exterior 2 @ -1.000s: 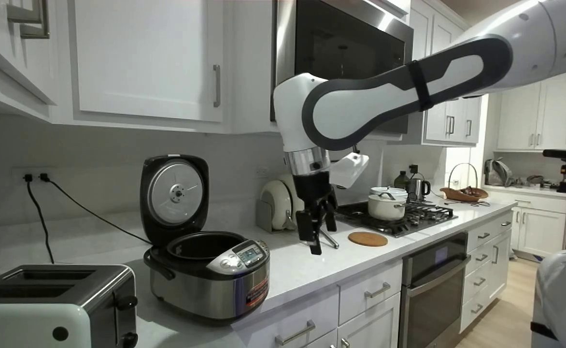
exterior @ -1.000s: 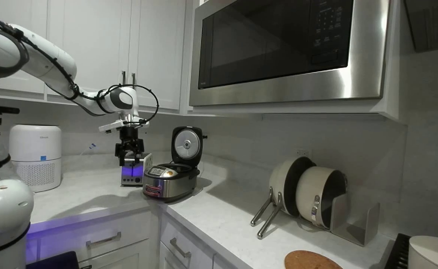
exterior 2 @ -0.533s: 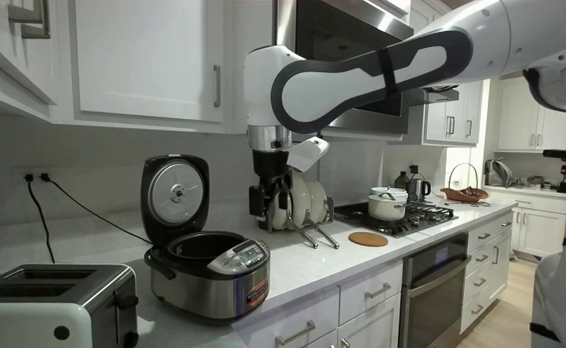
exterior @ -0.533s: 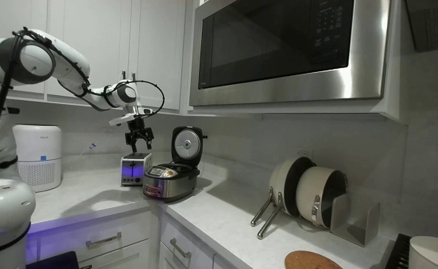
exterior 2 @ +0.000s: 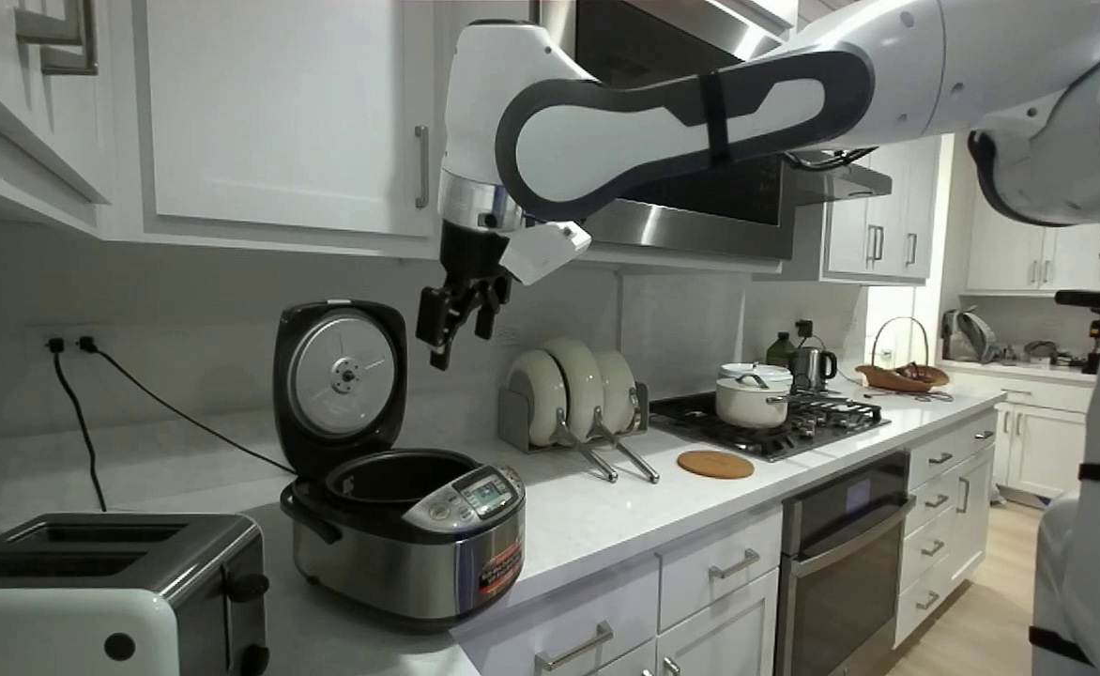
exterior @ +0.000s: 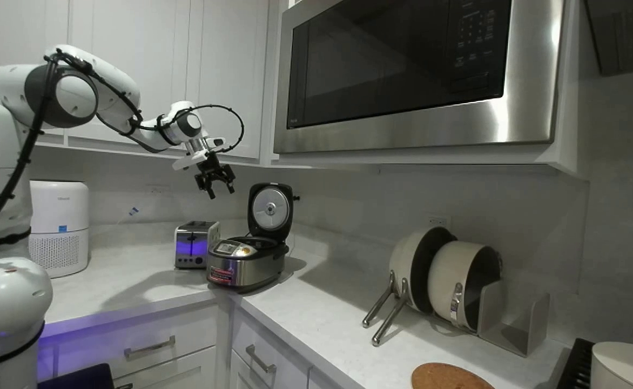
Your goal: Close the lid of the silver object
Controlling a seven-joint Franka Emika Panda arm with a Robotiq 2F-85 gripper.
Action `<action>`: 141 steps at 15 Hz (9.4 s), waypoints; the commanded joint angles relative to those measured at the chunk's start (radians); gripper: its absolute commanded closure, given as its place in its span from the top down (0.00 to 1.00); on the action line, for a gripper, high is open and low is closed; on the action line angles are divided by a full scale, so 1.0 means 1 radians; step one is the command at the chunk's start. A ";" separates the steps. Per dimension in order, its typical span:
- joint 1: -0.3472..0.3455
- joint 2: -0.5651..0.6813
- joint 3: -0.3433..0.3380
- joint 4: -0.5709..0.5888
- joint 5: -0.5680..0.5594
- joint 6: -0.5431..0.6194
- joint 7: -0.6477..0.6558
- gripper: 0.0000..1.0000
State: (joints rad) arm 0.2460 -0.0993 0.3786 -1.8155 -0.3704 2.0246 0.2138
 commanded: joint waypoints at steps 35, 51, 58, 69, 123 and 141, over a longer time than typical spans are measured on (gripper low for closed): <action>0.184 0.835 -0.204 1.189 -0.103 0.184 -0.251 0.00; 0.225 1.016 -0.323 1.430 0.096 0.074 -0.459 0.00; 0.198 0.960 -0.278 1.352 0.181 0.032 -0.585 0.00; 0.173 0.948 -0.242 1.318 0.201 -0.066 -0.608 0.00; 0.146 1.064 -0.209 1.463 0.349 -0.937 -0.636 0.00; 0.124 1.038 -0.187 1.357 0.352 -0.890 -0.755 0.00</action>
State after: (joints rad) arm 0.3797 0.9545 0.1825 -0.4095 -0.0236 1.1025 -0.4974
